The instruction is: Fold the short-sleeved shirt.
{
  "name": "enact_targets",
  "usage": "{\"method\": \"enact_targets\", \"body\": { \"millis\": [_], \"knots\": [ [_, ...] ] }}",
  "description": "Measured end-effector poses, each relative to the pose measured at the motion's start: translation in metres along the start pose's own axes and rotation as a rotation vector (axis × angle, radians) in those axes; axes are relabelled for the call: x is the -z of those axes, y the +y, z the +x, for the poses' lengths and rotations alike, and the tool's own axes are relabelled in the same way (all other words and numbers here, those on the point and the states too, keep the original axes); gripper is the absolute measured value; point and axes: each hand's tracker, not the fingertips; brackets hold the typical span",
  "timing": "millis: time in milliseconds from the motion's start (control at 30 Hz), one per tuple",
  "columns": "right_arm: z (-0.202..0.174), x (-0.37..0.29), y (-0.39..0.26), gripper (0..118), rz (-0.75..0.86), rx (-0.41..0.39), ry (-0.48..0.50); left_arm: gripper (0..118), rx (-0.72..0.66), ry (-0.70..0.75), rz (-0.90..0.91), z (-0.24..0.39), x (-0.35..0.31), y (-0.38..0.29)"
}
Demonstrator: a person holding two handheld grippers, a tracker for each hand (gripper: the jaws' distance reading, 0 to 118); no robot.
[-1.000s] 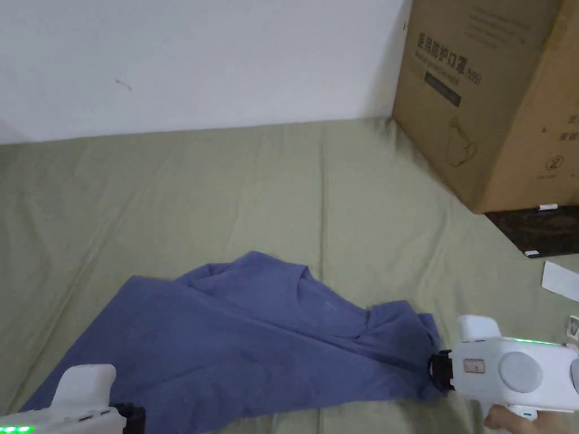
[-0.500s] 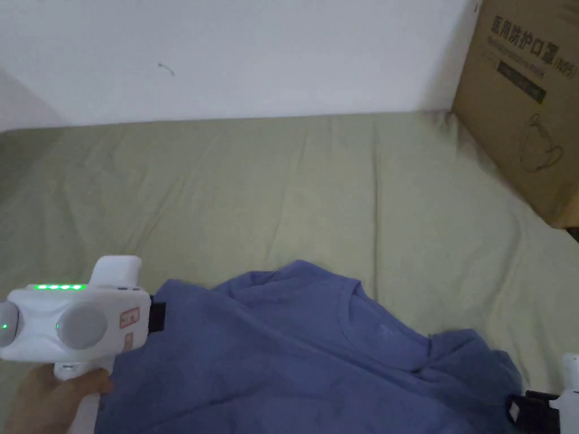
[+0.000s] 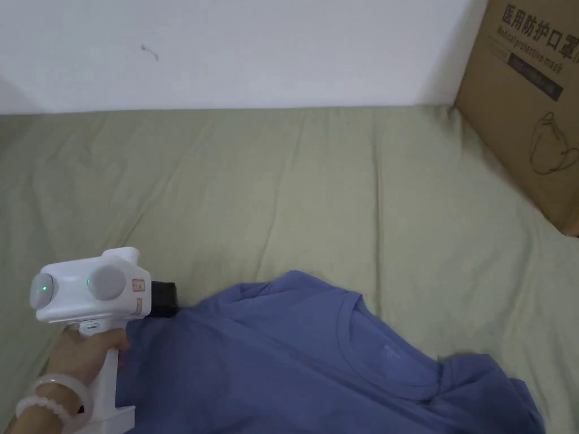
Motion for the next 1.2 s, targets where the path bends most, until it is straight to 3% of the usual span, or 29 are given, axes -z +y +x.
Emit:
{"method": "enact_targets", "body": {
  "millis": [67, 100, 133, 200, 267, 567, 767, 900, 967, 1067, 1200],
  "knots": [
    [-0.001, 0.001, 0.0, 4, -0.006, 0.001, 0.005, 39, 0.07, 0.069, 0.044, 0.007, -0.012, -0.004],
    [-0.003, 0.0, 0.001, 4, -0.008, 0.001, 0.007, 39, 0.113, 0.097, 0.06, 0.011, -0.018, -0.005],
    [-0.005, 0.0, 0.001, 4, -0.008, 0.001, 0.024, 1, 0.132, 0.134, 0.059, 0.011, -0.021, -0.005],
    [-0.011, 0.001, 0.002, 4, -0.006, -0.002, 0.019, 2, 0.083, 0.015, 0.005, 0.007, -0.03, -0.005],
    [-0.013, -0.001, 0.004, 5, 0.005, -0.027, 0.004, 1, 0.08, 0.036, 0.028, 0.008, -0.047, -0.005],
    [-0.027, -0.045, 0.053, 4, 0.145, 0.006, 0.035, 1, 0.116, 0.084, 0.255, -0.003, -0.187, 0.018],
    [-0.075, -0.104, 0.119, 4, 0.318, -0.056, 0.101, 2, 0.113, 0.143, 0.424, -0.018, -0.296, 0.027],
    [-0.117, -0.145, 0.161, 4, 0.407, -0.139, 0.113, 1, 0.073, 0.191, 0.516, -0.032, -0.355, 0.039],
    [-0.132, -0.164, 0.183, 5, 0.439, -0.137, 0.128, 1, 0.04, 0.188, 0.538, -0.038, -0.381, 0.045],
    [-0.155, -0.192, 0.217, 4, 0.502, -0.183, 0.084, 1, 0.048, 0.219, 0.589, -0.038, -0.414, 0.056],
    [-0.176, -0.229, 0.26, 4, 0.562, -0.143, 0.092, 1, 0.06, 0.256, 0.642, -0.028, -0.444, 0.077]
  ]
}}
